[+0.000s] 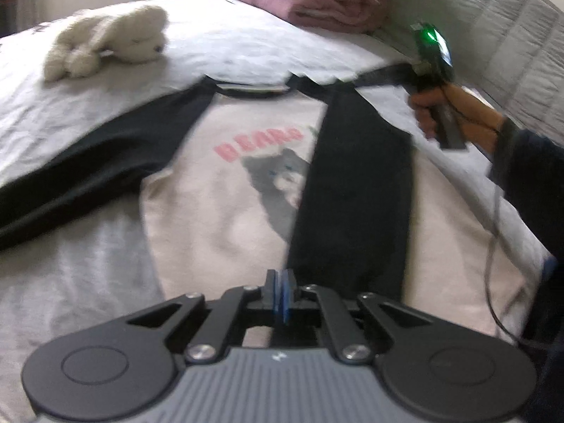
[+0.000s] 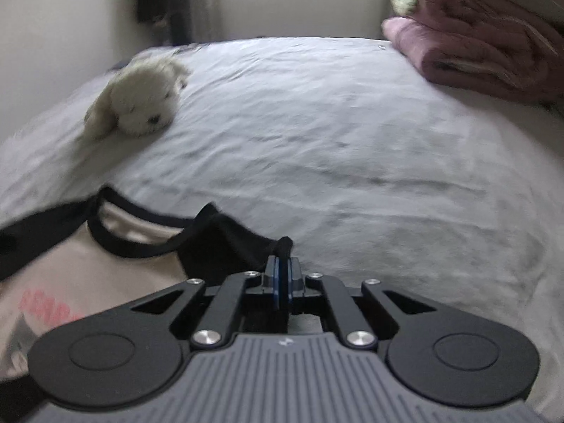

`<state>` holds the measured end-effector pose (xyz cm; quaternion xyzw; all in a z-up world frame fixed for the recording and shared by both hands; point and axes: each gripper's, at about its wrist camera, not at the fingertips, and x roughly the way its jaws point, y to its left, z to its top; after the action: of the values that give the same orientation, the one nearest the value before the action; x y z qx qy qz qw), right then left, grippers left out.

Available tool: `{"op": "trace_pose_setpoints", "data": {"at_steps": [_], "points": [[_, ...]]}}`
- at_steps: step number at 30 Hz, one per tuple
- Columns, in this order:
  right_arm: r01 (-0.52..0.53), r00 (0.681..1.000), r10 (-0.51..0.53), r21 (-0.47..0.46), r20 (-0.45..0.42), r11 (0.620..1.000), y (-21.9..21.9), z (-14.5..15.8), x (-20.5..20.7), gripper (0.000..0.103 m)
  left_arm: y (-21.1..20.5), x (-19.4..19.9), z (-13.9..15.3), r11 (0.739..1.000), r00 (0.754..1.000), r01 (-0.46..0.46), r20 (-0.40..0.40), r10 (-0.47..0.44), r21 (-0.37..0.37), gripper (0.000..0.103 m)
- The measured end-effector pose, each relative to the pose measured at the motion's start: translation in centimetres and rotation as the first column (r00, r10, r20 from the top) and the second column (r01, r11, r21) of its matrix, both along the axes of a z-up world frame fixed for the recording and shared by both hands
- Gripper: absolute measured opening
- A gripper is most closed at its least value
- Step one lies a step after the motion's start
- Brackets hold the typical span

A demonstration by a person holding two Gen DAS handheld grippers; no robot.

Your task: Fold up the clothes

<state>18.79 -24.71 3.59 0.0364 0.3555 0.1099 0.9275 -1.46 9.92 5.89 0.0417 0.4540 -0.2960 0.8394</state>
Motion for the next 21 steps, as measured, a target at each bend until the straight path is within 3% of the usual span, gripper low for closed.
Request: {"op": "trace_pose_setpoints", "data": {"at_steps": [3, 5, 8, 12, 14, 20, 21], "points": [[0.013, 0.999, -0.012, 0.035, -0.035, 0.999, -0.5, -0.9, 0.4, 0.004, -0.7, -0.8, -0.6, 0.997, 0.998, 0.058, 0.002, -0.058, 0.047, 0.034], [-0.015, 1.0, 0.015, -0.001, -0.027, 1.0, 0.2, -1.2, 0.2, 0.007, -1.1, -1.2, -0.9, 0.993, 0.996, 0.092, 0.004, -0.092, 0.073, 0.035], [-0.024, 1.0, 0.025, 0.035, -0.014, 0.999, -0.3, -0.1, -0.9, 0.018, -1.4, -1.3, -1.4, 0.991, 0.996, 0.093, 0.006, -0.094, 0.096, 0.033], [-0.08, 0.997, 0.081, 0.014, -0.002, 0.997, -1.3, 1.4, -3.7, 0.035, -1.8, -1.4, -1.5, 0.991, 0.996, 0.078, 0.027, -0.081, 0.111, 0.01], [-0.136, 0.99, 0.135, -0.009, -0.036, 0.991, -1.6, 1.4, -5.1, 0.035, -1.6, -1.4, -1.1, 0.992, 0.996, 0.07, 0.04, -0.075, 0.103, 0.005], [-0.208, 0.965, 0.212, 0.043, -0.152, 0.977, -3.7, -0.5, -8.3, 0.035, -0.1, -1.5, -0.3, 0.996, 0.997, 0.024, 0.069, -0.031, 0.088, 0.002], [-0.203, 0.966, 0.208, 0.049, -0.153, 0.978, -3.7, -0.7, -8.6, 0.027, 0.1, -1.5, -0.2, 0.996, 0.997, 0.018, 0.073, -0.025, 0.089, 0.002]]}}
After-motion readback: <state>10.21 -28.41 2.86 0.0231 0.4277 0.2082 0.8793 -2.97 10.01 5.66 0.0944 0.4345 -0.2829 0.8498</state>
